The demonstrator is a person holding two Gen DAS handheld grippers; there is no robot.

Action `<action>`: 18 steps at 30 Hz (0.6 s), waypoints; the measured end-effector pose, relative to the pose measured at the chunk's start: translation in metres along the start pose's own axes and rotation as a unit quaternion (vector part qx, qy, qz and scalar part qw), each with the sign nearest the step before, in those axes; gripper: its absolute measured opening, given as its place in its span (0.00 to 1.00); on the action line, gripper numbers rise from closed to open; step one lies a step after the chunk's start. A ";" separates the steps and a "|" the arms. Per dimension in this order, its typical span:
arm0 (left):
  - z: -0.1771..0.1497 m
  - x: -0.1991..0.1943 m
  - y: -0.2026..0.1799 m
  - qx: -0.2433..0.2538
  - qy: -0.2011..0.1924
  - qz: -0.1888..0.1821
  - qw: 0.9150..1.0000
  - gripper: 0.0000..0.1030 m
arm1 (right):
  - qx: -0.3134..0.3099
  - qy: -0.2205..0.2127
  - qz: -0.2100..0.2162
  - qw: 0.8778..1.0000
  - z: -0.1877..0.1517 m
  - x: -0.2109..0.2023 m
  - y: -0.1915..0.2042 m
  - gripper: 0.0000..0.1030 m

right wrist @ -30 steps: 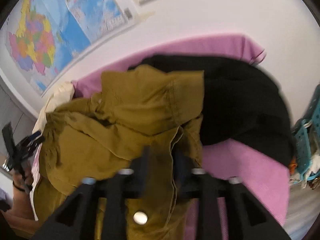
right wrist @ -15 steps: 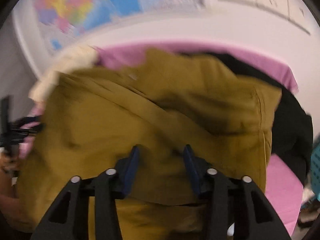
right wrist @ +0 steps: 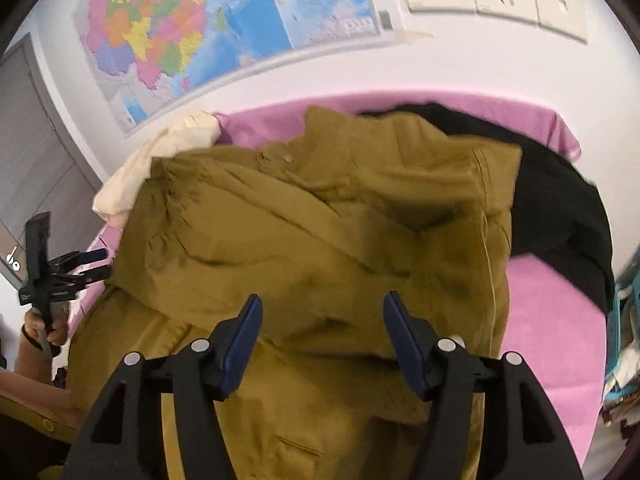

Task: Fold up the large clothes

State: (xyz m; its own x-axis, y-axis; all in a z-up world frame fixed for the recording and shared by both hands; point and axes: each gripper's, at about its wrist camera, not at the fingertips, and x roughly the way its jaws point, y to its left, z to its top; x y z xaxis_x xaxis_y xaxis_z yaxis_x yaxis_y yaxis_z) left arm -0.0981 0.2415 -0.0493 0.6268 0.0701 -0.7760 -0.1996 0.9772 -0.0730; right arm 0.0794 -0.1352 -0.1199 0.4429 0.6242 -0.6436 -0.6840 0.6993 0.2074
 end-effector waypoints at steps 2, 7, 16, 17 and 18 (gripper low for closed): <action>-0.011 -0.001 0.002 0.003 0.012 -0.010 1.000 0.84 | 0.016 0.025 -0.008 1.000 -0.008 0.014 -0.010 0.57; -0.039 -0.003 0.008 -0.002 0.046 -0.040 0.998 0.84 | 0.040 0.022 0.003 0.999 -0.014 0.012 -0.012 0.57; -0.080 -0.017 0.022 -0.025 0.065 -0.090 0.994 0.87 | 0.089 -0.023 0.035 0.995 -0.064 -0.074 -0.026 0.80; -0.083 -0.020 0.022 -0.024 0.064 -0.096 0.993 0.87 | 0.101 -0.021 0.031 0.994 -0.075 -0.081 -0.032 0.80; -0.085 -0.023 0.021 -0.023 0.066 -0.104 0.992 0.87 | 0.116 -0.021 0.030 0.993 -0.088 -0.088 -0.039 0.80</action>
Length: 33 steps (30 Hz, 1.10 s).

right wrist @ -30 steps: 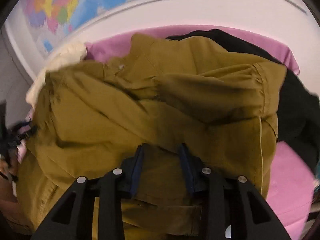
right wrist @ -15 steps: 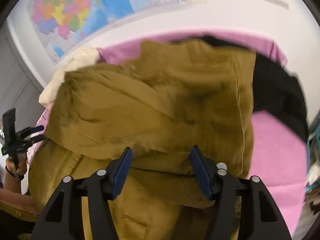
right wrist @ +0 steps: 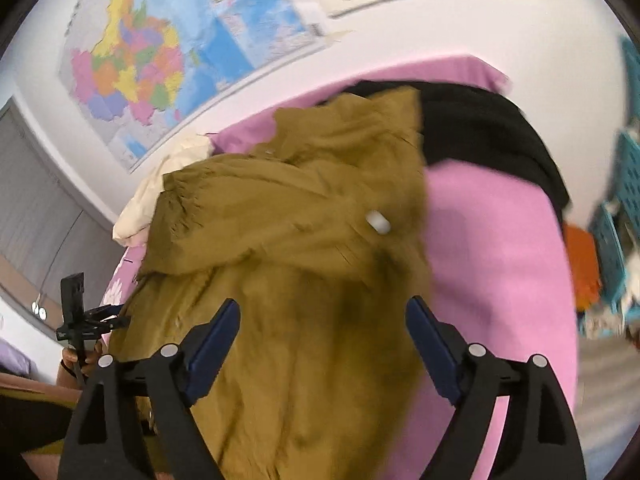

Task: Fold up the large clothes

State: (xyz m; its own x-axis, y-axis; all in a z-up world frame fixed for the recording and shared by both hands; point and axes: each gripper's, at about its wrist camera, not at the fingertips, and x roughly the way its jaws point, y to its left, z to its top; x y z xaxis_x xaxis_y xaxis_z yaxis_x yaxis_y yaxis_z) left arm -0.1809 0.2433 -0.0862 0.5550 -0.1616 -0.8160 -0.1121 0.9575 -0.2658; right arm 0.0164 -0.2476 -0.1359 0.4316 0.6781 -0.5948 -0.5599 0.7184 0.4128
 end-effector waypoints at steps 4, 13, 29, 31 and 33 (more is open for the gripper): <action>-0.011 -0.003 -0.005 0.001 0.006 -0.023 1.000 0.89 | 0.050 0.003 0.016 0.999 -0.029 -0.009 -0.024 0.80; -0.022 0.000 -0.026 0.012 0.010 -0.010 1.000 0.91 | 0.070 0.021 0.050 0.996 -0.067 -0.005 -0.024 0.80; -0.032 0.003 -0.051 0.037 0.018 0.028 0.999 0.92 | 0.062 0.024 0.091 0.994 -0.091 -0.002 -0.004 0.81; -0.033 0.003 -0.052 0.038 0.017 0.028 0.999 0.93 | 0.056 0.027 0.093 0.994 -0.092 -0.001 0.000 0.81; -0.034 0.004 -0.053 0.037 0.014 0.027 0.999 0.94 | 0.053 0.027 0.099 0.993 -0.094 0.001 0.004 0.81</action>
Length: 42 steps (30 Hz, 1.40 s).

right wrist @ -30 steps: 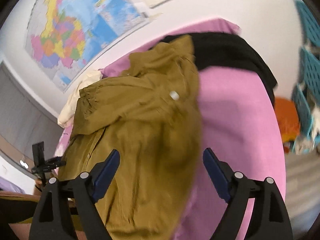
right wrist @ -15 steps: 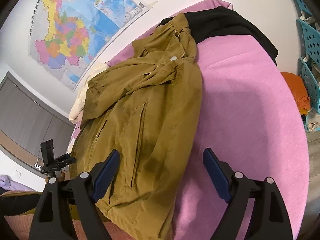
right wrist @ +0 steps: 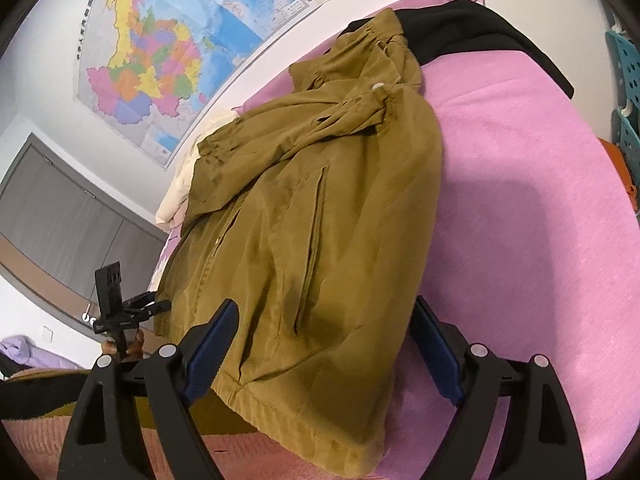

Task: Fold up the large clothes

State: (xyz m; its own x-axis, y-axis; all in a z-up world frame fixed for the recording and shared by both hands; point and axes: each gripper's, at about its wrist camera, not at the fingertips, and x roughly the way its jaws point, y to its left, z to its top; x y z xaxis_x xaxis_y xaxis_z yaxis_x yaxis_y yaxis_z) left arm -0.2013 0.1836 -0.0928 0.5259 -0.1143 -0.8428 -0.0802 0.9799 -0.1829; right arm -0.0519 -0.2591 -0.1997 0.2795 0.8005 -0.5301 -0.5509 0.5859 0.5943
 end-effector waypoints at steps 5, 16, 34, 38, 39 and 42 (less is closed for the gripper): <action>-0.003 -0.001 -0.003 0.003 -0.001 -0.011 1.000 0.95 | -0.006 0.000 0.018 1.000 -0.004 0.005 0.003 0.82; -0.017 -0.011 0.007 -0.027 -0.014 -0.127 0.991 0.95 | -0.016 -0.001 0.059 0.998 -0.008 0.013 0.013 0.81; -0.005 -0.058 0.007 -0.082 -0.089 -0.126 0.985 0.17 | -0.046 -0.071 0.126 0.988 0.002 -0.027 0.044 0.08; -0.007 -0.105 0.009 -0.071 -0.147 -0.147 0.976 0.16 | -0.103 -0.113 0.143 0.978 0.004 -0.067 0.081 0.08; -0.009 -0.120 0.011 -0.070 -0.167 -0.158 0.971 0.16 | -0.113 -0.123 0.154 0.974 0.002 -0.078 0.086 0.08; -0.014 -0.140 0.016 -0.074 -0.189 -0.172 0.964 0.19 | -0.128 -0.136 0.144 0.972 -0.001 -0.091 0.089 0.10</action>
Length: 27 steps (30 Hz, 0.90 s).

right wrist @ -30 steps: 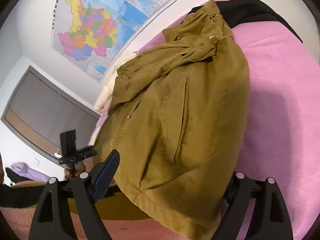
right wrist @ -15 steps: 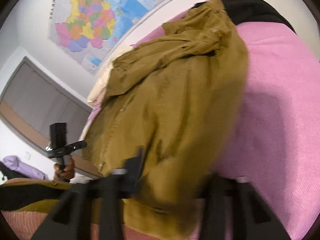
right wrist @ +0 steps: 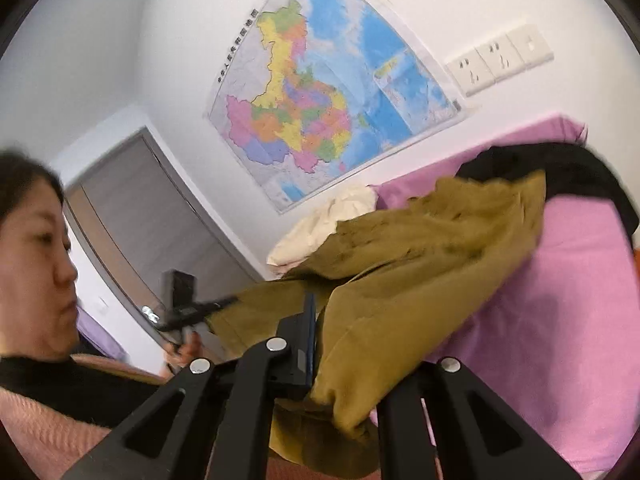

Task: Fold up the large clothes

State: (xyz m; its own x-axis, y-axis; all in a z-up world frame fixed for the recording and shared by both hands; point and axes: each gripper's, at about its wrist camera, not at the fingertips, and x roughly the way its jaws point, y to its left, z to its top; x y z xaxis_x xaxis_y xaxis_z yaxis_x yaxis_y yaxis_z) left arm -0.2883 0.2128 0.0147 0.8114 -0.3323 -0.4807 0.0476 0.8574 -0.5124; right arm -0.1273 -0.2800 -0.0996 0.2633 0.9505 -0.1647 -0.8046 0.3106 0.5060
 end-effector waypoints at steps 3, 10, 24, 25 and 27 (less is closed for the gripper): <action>-0.009 0.017 0.012 -0.009 0.037 0.001 0.999 0.21 | 0.042 0.040 0.014 0.998 -0.015 0.012 -0.029 0.14; -0.044 0.067 0.039 -0.031 0.132 -0.001 0.991 0.27 | 0.109 0.124 0.015 0.986 -0.065 0.047 -0.066 0.37; -0.049 0.080 0.031 -0.027 0.151 -0.012 0.988 0.10 | 0.091 0.108 0.042 0.989 -0.074 0.039 -0.047 0.14; -0.041 0.075 0.026 -0.024 0.139 -0.012 0.990 0.10 | 0.090 0.097 0.043 0.990 -0.066 0.036 -0.045 0.14; -0.029 0.067 0.020 -0.017 0.121 -0.016 0.992 0.11 | 0.081 0.069 0.042 0.993 -0.049 0.029 -0.039 0.14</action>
State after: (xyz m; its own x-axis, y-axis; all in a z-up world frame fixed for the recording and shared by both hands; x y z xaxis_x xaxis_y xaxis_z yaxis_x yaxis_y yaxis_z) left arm -0.2499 0.1965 -0.0478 0.6467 -0.4467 -0.6182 0.0471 0.8324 -0.5522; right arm -0.1144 -0.2643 -0.1653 0.1140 0.9678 -0.2244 -0.7221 0.2359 0.6504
